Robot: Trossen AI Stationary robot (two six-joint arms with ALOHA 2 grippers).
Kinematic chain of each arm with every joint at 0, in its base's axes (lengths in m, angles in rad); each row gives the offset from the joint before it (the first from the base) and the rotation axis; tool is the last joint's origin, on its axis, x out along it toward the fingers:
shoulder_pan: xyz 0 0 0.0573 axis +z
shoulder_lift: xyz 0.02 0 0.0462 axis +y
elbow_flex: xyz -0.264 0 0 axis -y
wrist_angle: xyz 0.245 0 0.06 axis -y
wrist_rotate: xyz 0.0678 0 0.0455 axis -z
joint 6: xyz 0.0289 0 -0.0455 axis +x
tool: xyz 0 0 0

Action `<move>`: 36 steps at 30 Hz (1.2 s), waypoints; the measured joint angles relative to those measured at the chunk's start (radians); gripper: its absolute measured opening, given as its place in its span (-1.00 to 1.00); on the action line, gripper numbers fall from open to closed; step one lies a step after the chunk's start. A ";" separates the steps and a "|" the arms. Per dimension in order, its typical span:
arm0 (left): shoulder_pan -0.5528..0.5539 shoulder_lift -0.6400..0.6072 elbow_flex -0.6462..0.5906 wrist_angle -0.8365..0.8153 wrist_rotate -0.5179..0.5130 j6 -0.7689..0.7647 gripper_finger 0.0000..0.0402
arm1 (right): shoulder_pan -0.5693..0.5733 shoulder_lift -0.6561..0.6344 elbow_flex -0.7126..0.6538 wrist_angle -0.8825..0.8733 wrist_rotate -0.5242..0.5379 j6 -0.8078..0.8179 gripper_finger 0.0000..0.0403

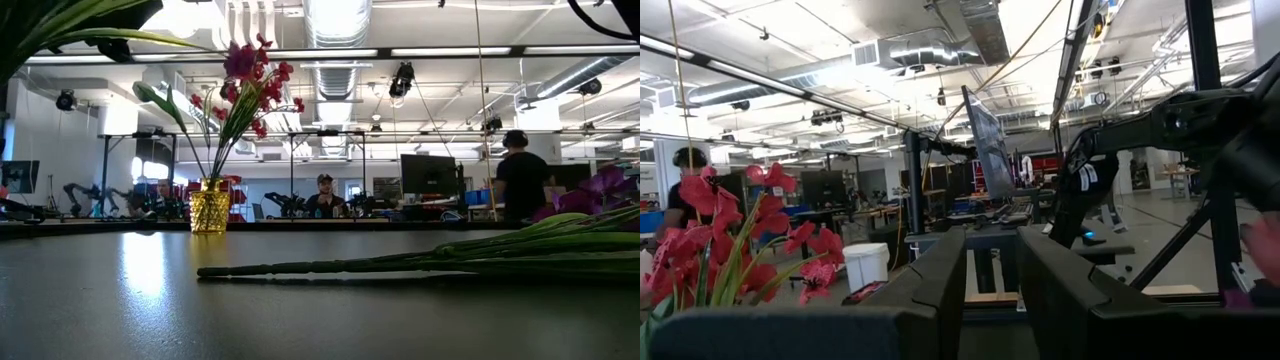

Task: Sort flowers into vase by color
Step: Put the red tulip into the violet vase

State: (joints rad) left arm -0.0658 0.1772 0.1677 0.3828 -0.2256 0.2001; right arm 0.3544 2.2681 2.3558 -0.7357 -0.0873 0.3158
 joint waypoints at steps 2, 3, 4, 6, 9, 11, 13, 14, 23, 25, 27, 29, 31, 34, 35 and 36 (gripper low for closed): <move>0.000 0.000 0.000 0.000 0.000 0.000 -0.61 | -0.004 0.000 0.000 -0.011 0.001 -0.015 0.63; 0.000 0.000 0.000 0.000 0.000 0.000 -0.61 | -0.005 0.000 0.000 -0.014 0.001 -0.024 0.63; 0.000 0.000 0.000 0.000 0.000 0.000 -0.61 | -0.005 0.000 0.000 -0.020 0.001 -0.036 0.63; 0.000 0.000 0.000 0.000 0.000 0.000 -0.61 | -0.005 0.000 0.000 -0.027 0.000 -0.053 0.63; 0.000 0.000 0.000 0.000 0.000 0.000 -0.61 | -0.004 0.000 0.000 -0.041 0.000 -0.052 0.63; 0.000 0.000 0.000 0.000 0.000 0.000 -0.61 | -0.004 0.000 0.000 -0.051 0.000 -0.036 0.63; 0.000 0.000 0.000 0.000 0.000 0.000 -0.61 | -0.004 0.000 0.000 -0.058 -0.003 -0.018 0.63; 0.000 0.000 0.000 0.000 0.000 0.000 -0.61 | -0.004 0.000 0.000 -0.062 -0.013 -0.002 0.63; 0.000 0.000 0.000 0.000 0.000 0.000 -0.61 | -0.015 -0.005 0.000 -0.078 -0.071 0.095 0.63; 0.000 0.000 0.000 0.000 0.000 0.000 -0.61 | -0.015 -0.008 0.000 -0.081 -0.073 0.096 0.63; 0.000 0.000 0.000 0.000 0.000 0.000 -0.61 | -0.015 -0.013 0.000 -0.092 -0.074 0.096 0.63; 0.000 0.000 0.000 -0.001 0.000 0.000 -0.61 | -0.015 -0.021 0.000 -0.114 -0.074 0.097 0.63; 0.000 0.000 0.000 -0.001 0.000 0.000 -0.61 | -0.015 -0.027 0.000 -0.135 -0.074 0.106 0.63; 0.000 0.000 0.000 -0.001 0.000 0.000 -0.61 | -0.015 -0.035 0.000 -0.165 -0.071 0.112 0.63; 0.000 0.000 0.000 -0.001 0.000 0.000 -0.61 | -0.015 -0.035 0.000 -0.166 -0.070 0.112 0.63; 0.000 0.000 0.000 -0.001 0.000 0.000 -0.61 | -0.015 -0.035 0.000 -0.171 -0.070 0.111 0.63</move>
State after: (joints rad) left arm -0.0657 0.1772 0.1677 0.3817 -0.2254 0.2001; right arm 0.3397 2.2333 2.3558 -0.9065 -0.1576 0.4268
